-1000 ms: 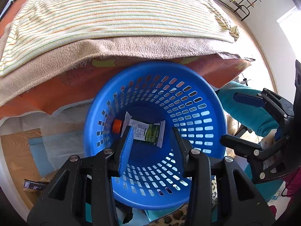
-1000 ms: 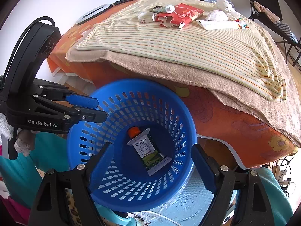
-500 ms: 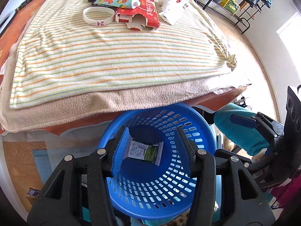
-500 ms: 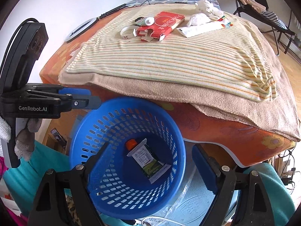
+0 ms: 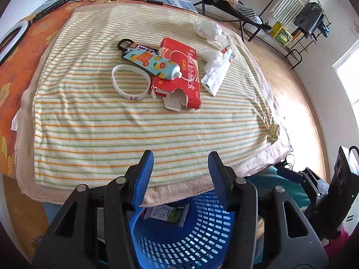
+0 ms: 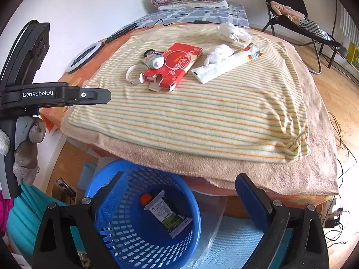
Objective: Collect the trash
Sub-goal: 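Move the left tool to the toothpaste tube while the right moves to the white tissue, then grasp the fruit-print toothpaste tube with the left tool while the right grasps the white tissue, then carry the tube with the left tool while the right carries the tissue over the basket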
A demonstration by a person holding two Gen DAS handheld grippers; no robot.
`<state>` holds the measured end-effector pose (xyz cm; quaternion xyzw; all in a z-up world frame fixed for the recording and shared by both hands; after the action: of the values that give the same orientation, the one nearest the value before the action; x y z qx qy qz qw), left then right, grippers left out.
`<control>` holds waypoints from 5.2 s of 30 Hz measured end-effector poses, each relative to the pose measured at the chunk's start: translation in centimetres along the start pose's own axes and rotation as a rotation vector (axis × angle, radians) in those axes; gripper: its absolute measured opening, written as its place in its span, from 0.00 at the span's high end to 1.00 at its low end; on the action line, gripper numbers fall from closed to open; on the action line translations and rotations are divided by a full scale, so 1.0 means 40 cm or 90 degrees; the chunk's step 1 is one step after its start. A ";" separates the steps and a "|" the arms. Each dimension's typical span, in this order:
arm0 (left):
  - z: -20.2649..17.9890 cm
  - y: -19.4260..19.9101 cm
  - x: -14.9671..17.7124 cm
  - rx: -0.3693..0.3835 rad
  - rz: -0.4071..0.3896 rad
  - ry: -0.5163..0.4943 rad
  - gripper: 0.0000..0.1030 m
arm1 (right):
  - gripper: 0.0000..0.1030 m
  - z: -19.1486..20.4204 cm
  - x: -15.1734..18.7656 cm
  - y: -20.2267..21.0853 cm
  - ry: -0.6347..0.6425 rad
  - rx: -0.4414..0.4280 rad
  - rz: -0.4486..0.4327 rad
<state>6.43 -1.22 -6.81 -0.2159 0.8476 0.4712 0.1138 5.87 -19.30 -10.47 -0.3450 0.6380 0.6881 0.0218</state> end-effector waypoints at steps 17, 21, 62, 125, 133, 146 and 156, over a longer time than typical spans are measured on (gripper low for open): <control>0.098 -0.035 -0.222 0.028 -0.065 0.119 0.50 | 0.05 -0.087 -0.323 -0.086 -0.074 0.022 -0.108; 0.110 -0.077 -0.254 0.045 -0.059 0.146 0.50 | 0.06 -0.114 -0.385 -0.133 -0.102 0.004 -0.101; 0.144 -0.268 -0.337 -0.040 -0.023 0.133 0.68 | 0.43 -0.100 -0.484 -0.357 -0.127 -0.010 -0.028; -0.058 0.005 -0.088 0.054 -0.066 -0.016 0.96 | 0.74 0.022 -0.150 0.022 -0.009 -0.054 -0.094; -0.086 0.037 0.055 0.059 -0.039 -0.040 0.96 | 0.74 0.054 -0.030 0.067 0.019 -0.070 -0.067; -0.069 0.007 0.240 0.046 0.018 -0.057 0.96 | 0.74 0.095 0.132 0.041 0.018 -0.087 -0.001; -0.038 -0.030 0.316 0.022 0.055 -0.057 0.96 | 0.74 0.138 0.197 -0.011 0.045 -0.090 0.033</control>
<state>-4.13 -6.35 -11.91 -0.1561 0.8582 0.4701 0.1348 -2.38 -17.51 -15.09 -0.3527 0.5968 0.7195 -0.0431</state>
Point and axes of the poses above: each gripper's, at about its wrist camera, not at the fingertips, and y roughly against the way its jaws point, z to its left, x to its underside, the point moved 5 cm from there along -y, roughly the way its jaws point, and after that the axes turned 13 degrees about x, right-handed, at the moved point
